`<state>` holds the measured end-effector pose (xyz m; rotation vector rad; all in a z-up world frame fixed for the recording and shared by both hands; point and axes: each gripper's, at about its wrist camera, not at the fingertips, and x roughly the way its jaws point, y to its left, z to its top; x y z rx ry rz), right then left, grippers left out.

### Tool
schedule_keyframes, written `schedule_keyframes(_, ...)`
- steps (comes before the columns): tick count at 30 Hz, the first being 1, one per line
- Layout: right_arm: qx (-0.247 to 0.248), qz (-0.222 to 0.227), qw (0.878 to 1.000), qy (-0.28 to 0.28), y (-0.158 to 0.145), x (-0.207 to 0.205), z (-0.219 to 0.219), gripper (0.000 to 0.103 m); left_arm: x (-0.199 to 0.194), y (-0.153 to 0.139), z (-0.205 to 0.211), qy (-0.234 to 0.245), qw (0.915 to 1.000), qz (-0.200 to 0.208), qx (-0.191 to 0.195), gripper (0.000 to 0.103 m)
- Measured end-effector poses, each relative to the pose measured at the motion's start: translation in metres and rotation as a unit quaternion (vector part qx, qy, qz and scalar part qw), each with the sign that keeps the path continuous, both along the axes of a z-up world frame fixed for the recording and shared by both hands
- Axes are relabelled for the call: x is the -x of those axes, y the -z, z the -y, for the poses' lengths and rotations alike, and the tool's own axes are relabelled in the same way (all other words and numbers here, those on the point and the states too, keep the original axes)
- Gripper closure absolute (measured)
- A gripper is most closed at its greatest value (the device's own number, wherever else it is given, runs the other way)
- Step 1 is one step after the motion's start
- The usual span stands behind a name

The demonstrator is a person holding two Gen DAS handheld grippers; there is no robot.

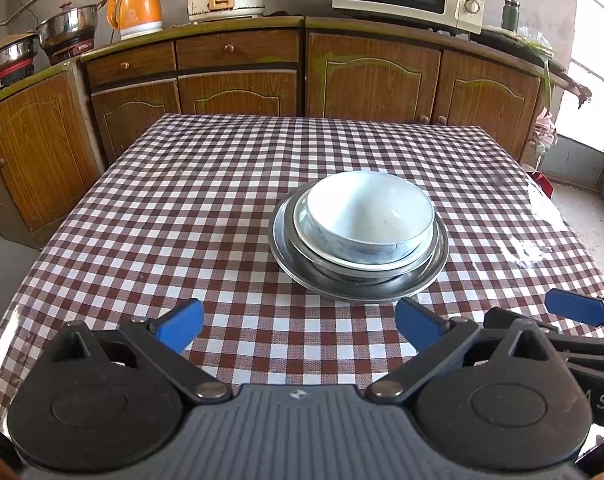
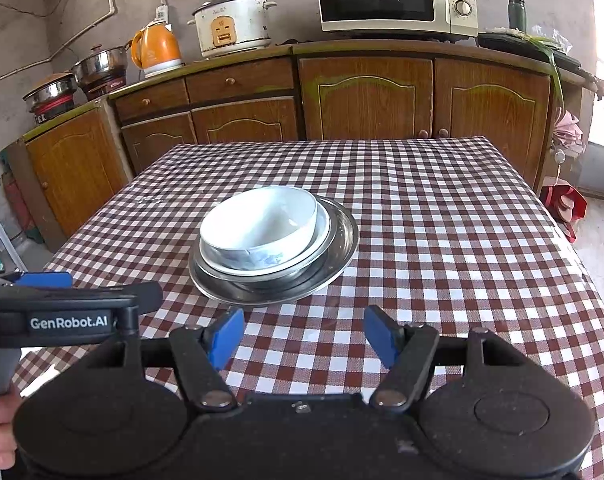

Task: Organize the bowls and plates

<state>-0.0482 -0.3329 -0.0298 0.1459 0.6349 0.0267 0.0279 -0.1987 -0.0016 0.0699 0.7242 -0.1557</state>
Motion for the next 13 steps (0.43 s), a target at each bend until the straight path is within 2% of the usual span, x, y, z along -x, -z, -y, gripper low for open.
schedule_keyframes(13, -0.002, -0.001, 1.0, 0.0, 0.0005, -0.0006, 0.0001, 0.024, 0.0002, 0.0008, 0.001, -0.001, 1.0, 0.002, 0.002, 0.0)
